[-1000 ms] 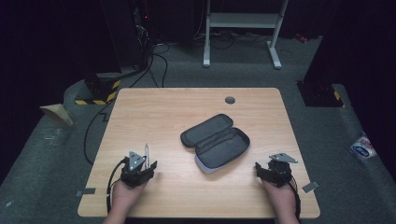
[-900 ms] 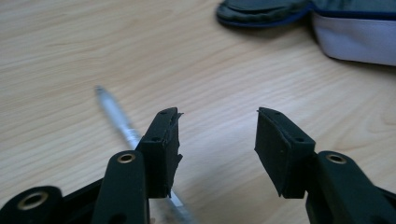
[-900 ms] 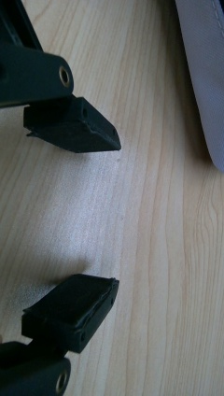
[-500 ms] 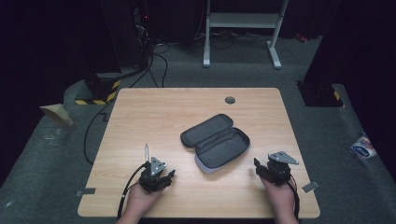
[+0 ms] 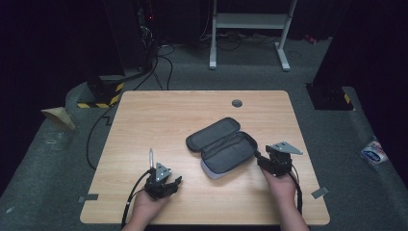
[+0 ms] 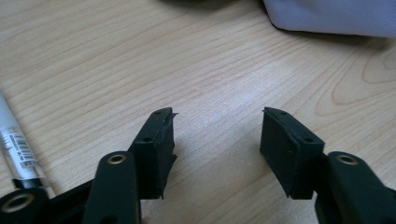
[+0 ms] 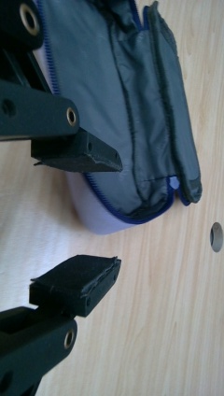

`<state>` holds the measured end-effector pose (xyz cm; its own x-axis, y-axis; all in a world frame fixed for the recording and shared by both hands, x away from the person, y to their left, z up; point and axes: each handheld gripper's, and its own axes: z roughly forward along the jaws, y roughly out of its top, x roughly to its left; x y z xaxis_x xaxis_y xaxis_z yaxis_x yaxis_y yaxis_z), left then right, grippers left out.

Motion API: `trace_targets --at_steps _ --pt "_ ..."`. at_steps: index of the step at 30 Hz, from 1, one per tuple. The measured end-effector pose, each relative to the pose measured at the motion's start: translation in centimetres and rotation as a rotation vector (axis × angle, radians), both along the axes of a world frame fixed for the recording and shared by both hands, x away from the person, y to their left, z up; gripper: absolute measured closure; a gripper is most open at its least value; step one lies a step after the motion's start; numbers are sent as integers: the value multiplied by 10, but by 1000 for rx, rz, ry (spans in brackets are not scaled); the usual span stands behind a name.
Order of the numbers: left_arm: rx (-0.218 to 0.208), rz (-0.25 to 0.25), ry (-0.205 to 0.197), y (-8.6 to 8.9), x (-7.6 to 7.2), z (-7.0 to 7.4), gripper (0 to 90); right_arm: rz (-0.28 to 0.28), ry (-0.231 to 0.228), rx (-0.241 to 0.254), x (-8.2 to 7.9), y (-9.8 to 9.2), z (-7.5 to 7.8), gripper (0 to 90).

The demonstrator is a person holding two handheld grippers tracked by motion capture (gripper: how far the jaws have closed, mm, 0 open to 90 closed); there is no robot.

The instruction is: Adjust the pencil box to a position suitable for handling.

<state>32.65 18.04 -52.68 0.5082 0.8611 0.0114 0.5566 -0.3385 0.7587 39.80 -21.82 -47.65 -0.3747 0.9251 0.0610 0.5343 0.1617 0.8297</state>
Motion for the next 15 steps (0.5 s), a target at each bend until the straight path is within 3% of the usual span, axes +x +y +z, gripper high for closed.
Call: trace_targets --at_steps 15 --pt "-5 -16 2 -1 1 -1 376 -1 68 -55 40 15 -2 673"
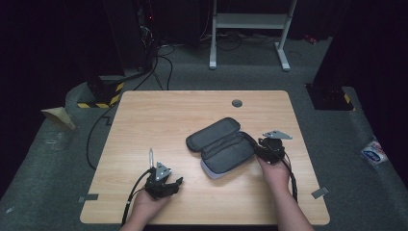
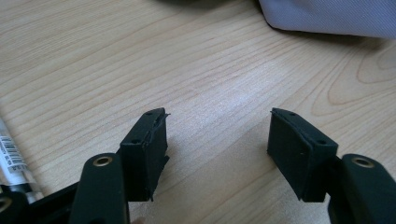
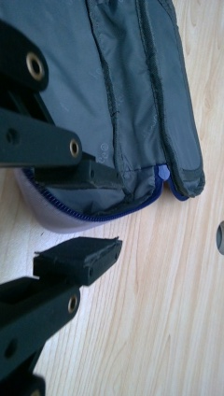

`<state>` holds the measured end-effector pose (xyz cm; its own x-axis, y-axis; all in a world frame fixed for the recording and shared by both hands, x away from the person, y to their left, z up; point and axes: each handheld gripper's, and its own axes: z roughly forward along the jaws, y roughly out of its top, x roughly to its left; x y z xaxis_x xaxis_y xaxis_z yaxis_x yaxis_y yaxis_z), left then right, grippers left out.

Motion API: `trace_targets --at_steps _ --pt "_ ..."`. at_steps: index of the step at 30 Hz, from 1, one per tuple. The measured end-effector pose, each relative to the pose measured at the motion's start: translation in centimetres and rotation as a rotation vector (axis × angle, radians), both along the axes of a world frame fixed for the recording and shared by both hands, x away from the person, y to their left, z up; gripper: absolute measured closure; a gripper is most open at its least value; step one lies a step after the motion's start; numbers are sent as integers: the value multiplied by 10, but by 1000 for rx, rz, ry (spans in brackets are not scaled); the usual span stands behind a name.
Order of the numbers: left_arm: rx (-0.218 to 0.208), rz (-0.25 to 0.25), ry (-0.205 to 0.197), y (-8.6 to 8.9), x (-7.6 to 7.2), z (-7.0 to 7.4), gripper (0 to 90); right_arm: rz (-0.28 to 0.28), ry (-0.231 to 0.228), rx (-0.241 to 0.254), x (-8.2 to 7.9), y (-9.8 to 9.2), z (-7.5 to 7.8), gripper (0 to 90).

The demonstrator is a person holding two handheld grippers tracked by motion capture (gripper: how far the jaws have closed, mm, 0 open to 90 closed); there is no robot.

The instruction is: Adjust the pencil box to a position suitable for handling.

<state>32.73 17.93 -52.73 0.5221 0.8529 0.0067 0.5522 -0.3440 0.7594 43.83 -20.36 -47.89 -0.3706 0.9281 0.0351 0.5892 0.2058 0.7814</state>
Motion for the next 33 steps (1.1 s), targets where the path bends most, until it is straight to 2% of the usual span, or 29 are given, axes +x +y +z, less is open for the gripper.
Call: trace_targets --at_steps 7,11,19,20,22,24,27,30,31,32,33 --pt "0 -3 0 0 0 0 375 -9 29 -40 5 4 -7 772" --pt "2 -4 0 0 0 0 375 6 20 -42 1 4 -7 813" --pt "2 -4 -1 0 0 0 374 33 1 -27 -21 8 -11 828" --pt "1 -5 -1 -1 0 0 376 41 -6 -14 -30 10 -13 828" --pt "6 -20 -5 -1 -2 1 419 49 -15 -1 -39 11 -15 828" --pt "15 -22 -33 -2 -3 3 487 60 -23 13 -48 13 -16 828" --pt "-101 -8 -36 1 -4 11 506 75 -35 21 -60 18 -18 823" --pt "-161 6 -77 -2 -7 22 504 83 -54 31 -72 25 -19 816" --pt "-161 6 -77 -2 -7 22 504 83 -54 31 -72 25 -19 816" --pt "-201 6 -105 -4 -10 26 504 92 -71 37 -78 28 -20 810" --pt "-213 2 -115 -6 -12 28 502 95 -72 48 -81 29 -20 809"
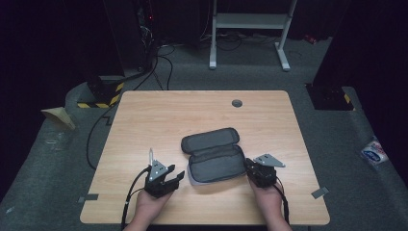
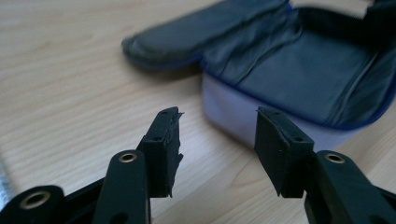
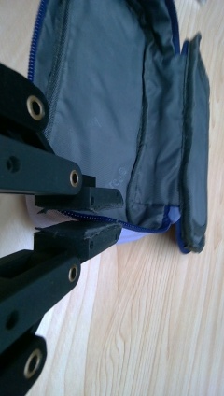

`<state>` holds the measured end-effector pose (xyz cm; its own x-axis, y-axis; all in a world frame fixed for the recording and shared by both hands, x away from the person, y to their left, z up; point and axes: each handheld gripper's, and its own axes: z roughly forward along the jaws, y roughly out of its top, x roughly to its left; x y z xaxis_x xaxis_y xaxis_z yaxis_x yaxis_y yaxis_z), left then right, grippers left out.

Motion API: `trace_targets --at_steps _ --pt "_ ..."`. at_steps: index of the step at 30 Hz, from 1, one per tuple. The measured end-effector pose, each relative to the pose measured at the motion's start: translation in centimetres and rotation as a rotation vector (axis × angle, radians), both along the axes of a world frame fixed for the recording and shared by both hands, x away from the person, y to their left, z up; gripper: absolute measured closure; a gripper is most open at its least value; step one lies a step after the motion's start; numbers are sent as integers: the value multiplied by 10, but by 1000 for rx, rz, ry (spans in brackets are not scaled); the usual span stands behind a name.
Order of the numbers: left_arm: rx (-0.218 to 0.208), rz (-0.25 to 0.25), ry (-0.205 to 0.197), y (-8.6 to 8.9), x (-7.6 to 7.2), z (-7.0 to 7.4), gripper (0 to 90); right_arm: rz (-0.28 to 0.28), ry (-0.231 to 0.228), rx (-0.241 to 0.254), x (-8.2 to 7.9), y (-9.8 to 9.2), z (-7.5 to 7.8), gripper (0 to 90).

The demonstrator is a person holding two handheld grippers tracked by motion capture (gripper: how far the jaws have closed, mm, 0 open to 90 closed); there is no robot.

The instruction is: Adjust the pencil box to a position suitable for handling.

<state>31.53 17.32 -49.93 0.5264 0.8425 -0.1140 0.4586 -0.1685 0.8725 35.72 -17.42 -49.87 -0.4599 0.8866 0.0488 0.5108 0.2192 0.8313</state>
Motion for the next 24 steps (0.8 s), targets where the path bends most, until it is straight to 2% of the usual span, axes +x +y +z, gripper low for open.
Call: trace_targets --at_steps 3,4,6,7,9,10,12,13,14,20,24 --pt "-20 -9 -12 -7 -3 3 488 22 -12 7 -6 5 0 802" --pt "-30 -17 2 -8 -3 3 480 28 -14 4 -8 7 1 801" --pt "-98 -25 48 -9 -1 3 461 42 -25 -3 -11 11 2 800" --pt "-109 -23 54 -10 -1 3 455 46 -24 -5 -12 12 2 799" --pt "-61 -2 45 -12 -1 2 450 51 -21 -4 -13 14 1 795" --pt "-51 8 59 -12 0 0 451 54 -23 -5 -13 14 1 793" --pt "-71 10 105 -10 3 -4 478 56 -20 2 -14 14 0 788" --pt "-71 10 105 -10 3 -4 494 57 -17 5 -14 15 0 782" --pt "-72 15 131 -8 5 -6 509 60 -15 5 -15 15 -1 780" --pt "-71 29 151 0 9 -7 610 86 -22 -7 -18 21 -2 762" --pt "-63 48 148 6 11 -6 660 113 -15 -5 -21 27 -3 750"
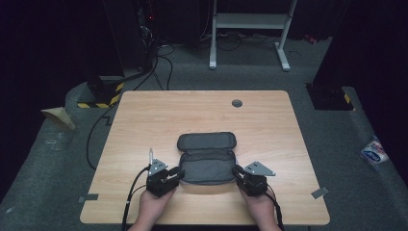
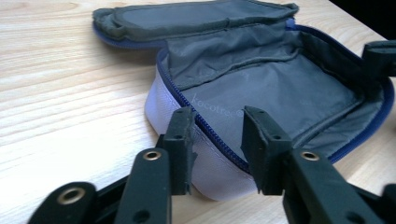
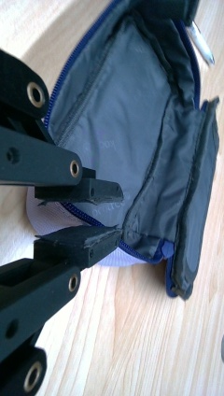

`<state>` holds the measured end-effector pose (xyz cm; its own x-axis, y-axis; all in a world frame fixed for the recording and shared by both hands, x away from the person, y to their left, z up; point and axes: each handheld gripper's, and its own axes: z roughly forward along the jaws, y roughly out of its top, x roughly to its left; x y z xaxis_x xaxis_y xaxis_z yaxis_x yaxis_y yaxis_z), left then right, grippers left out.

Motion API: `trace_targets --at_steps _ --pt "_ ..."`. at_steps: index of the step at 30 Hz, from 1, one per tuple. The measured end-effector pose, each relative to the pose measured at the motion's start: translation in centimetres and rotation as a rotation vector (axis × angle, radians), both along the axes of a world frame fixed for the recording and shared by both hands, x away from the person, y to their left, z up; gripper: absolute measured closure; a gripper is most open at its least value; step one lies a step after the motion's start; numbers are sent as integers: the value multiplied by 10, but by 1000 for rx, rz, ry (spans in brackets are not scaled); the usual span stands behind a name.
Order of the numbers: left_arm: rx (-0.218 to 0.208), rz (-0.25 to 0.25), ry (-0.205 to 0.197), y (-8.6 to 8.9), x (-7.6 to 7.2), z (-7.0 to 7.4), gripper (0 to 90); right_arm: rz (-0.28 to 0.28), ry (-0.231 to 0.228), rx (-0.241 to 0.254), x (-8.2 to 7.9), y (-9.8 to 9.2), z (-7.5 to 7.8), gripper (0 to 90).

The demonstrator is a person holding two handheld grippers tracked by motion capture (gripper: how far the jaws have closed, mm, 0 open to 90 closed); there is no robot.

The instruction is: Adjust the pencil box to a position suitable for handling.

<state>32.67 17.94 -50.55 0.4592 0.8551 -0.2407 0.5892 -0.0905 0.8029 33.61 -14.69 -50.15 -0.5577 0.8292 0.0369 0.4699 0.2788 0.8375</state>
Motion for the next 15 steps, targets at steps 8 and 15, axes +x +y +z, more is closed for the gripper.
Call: trace_targets --at_steps 8,15 --pt "4 13 3 9 3 0 717 36 -3 -4 -4 11 -1 732" --pt "4 -16 4 5 1 0 719 20 -7 -11 0 9 -2 725"
